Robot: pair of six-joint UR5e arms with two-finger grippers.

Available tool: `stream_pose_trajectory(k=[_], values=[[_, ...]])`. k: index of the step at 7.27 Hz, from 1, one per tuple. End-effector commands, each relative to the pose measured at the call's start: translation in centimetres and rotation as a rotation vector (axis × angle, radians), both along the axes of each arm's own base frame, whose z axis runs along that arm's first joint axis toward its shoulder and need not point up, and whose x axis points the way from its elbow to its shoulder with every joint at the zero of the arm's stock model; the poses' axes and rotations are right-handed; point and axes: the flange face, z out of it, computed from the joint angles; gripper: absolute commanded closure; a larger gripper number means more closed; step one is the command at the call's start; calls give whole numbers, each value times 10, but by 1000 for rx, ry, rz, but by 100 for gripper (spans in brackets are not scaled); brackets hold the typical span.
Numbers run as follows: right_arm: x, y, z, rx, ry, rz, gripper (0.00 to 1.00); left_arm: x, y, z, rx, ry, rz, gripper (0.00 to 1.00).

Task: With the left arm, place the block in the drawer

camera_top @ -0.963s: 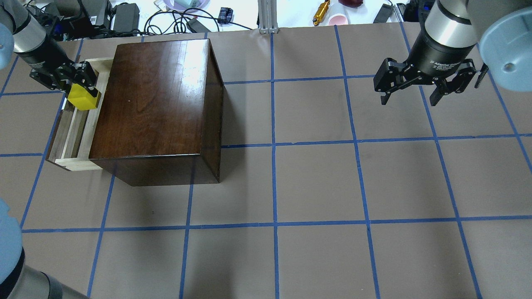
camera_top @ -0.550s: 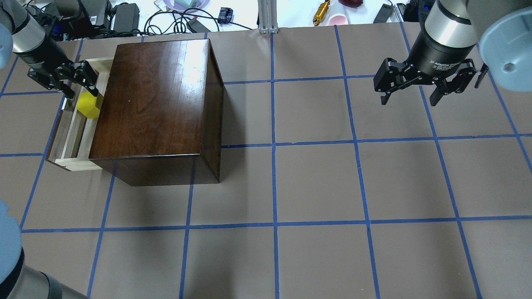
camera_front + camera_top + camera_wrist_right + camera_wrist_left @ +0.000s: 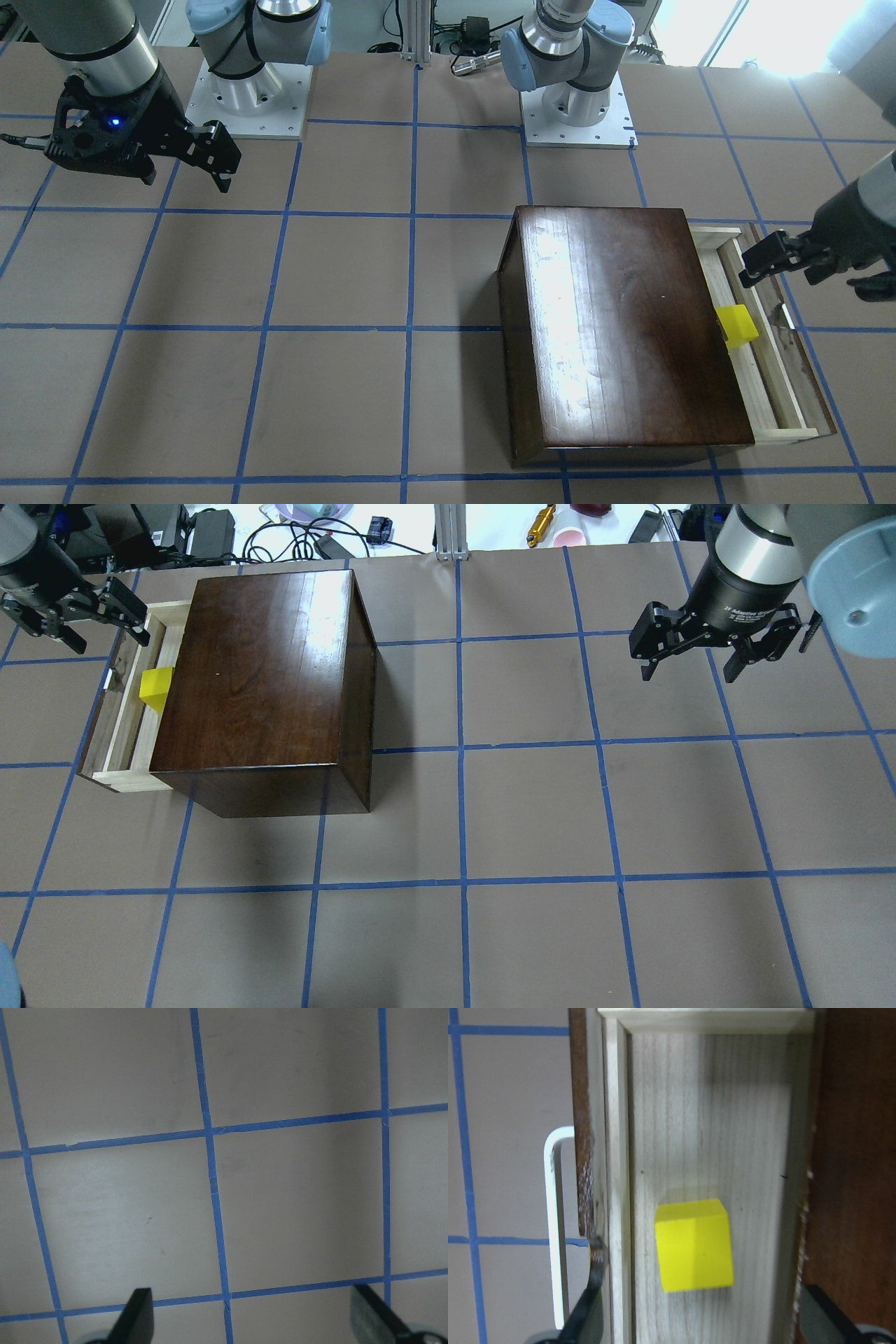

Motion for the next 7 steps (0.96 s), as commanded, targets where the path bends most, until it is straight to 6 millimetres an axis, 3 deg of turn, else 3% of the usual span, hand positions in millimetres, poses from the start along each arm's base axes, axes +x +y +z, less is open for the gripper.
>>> stream_pose_trajectory(k=[1,3,5,7], values=[[0,0,0,0,0,0,0,-18,44,58,-27,-17,21,0],[0,0,0,0,0,0,0,-29,77,88,-14,-32,22,0],[0,0,0,0,0,0,0,-33,82,91,1,-24,31,0],[0,0,0,0,0,0,0,-94,74,86,2,-21,47,0]])
